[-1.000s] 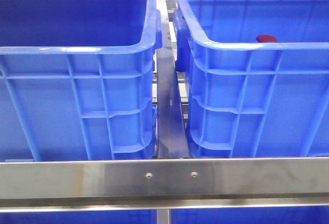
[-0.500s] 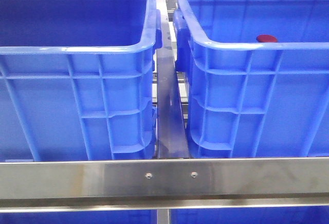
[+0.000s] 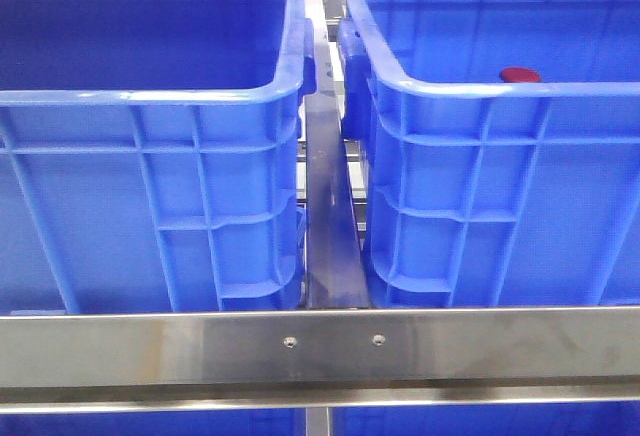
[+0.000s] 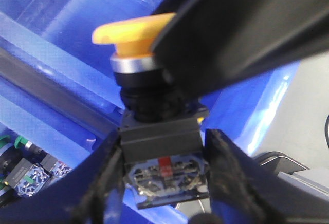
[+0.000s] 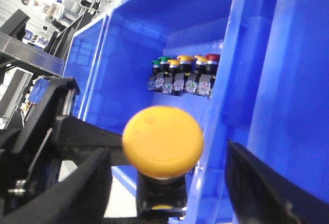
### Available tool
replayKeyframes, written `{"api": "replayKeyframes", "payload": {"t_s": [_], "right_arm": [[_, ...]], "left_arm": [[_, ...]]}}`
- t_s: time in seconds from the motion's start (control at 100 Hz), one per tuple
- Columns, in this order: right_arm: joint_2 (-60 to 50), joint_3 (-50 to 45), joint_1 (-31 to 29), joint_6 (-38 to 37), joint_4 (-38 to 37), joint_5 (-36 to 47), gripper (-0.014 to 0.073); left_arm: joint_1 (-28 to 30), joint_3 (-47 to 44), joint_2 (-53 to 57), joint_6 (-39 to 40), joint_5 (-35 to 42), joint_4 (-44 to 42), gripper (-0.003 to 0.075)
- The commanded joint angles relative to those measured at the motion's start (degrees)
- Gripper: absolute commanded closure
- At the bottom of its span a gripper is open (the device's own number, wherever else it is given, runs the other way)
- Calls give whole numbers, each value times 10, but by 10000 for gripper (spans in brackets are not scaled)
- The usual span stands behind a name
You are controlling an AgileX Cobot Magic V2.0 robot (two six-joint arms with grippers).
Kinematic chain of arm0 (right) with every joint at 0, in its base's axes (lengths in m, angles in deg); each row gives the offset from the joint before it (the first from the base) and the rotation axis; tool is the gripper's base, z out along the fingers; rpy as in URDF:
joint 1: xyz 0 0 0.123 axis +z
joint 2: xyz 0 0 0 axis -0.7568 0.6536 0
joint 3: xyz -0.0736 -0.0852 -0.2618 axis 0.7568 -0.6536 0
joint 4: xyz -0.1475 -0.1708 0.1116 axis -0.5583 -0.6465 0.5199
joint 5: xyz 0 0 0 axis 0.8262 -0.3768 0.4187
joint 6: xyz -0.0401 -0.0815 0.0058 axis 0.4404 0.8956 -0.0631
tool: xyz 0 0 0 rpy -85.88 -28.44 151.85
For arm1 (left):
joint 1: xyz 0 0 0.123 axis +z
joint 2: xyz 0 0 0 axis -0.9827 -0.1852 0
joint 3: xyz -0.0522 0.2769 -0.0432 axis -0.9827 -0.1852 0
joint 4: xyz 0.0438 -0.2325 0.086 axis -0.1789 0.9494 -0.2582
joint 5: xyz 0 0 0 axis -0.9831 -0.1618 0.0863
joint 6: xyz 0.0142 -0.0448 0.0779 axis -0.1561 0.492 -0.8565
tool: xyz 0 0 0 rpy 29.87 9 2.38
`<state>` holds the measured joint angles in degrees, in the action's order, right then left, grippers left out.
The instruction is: Pick red and yellow buttons and place in box
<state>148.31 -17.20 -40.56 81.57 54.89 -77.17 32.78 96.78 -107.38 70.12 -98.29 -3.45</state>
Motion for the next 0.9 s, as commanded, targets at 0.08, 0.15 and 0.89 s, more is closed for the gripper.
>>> {"api": "replayKeyframes", "payload": {"t_s": [0.08,0.15,0.89], "right_arm": [[-12,17,2,3,44,-2,127],[-12,17,2,10,54,-2,183],[-13,67,-70,139,56,44,337]], "left_arm": [[-6,18,27,0,36,9,615],[-6,18,27,0,36,9,614],[-6,18,30,-2,18,9,41]]}}
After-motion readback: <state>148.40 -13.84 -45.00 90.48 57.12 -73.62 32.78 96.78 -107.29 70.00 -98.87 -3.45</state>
